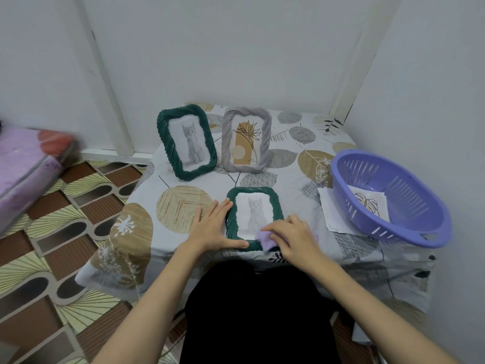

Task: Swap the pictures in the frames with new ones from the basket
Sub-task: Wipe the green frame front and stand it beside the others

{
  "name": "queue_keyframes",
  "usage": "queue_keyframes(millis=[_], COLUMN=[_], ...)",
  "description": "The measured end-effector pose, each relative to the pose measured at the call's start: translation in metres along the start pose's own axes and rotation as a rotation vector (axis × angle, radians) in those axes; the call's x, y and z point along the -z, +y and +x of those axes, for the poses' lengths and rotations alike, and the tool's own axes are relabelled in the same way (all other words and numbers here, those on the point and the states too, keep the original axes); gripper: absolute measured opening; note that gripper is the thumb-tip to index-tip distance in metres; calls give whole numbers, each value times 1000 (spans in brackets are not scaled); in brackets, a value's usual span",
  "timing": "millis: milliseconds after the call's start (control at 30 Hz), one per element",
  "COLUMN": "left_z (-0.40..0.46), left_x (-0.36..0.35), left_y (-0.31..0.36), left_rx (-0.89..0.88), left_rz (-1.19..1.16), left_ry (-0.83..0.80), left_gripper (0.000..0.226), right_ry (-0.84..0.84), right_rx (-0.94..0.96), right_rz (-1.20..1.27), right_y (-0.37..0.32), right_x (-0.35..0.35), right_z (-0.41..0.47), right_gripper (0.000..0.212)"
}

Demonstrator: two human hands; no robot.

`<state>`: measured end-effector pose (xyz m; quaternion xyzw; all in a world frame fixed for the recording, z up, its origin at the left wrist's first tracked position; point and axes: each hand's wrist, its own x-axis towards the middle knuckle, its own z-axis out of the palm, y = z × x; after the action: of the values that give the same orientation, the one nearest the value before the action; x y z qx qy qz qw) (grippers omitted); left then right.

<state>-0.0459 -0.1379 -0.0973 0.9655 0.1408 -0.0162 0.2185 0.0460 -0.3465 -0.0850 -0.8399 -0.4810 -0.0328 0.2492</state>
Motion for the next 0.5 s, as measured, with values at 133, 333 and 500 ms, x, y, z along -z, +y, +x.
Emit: queue_keyframes(millis=[133,333,500], left_z=[0,-2,-3], left_x=[2,1,4], left_y=[0,1,2], left_rx=[-6,-3,-2], left_rz=[-6,-9,-23], left_ry=[-12,1,-20], left_gripper=[131,131,124], right_ry=[13,40,81], right_rx=[35,51,-99], right_rz=[53,54,38], right_y=[27,9,38], right_x=[10,-3,7], right_z=[-9,-5,28], right_gripper=[26,25,22])
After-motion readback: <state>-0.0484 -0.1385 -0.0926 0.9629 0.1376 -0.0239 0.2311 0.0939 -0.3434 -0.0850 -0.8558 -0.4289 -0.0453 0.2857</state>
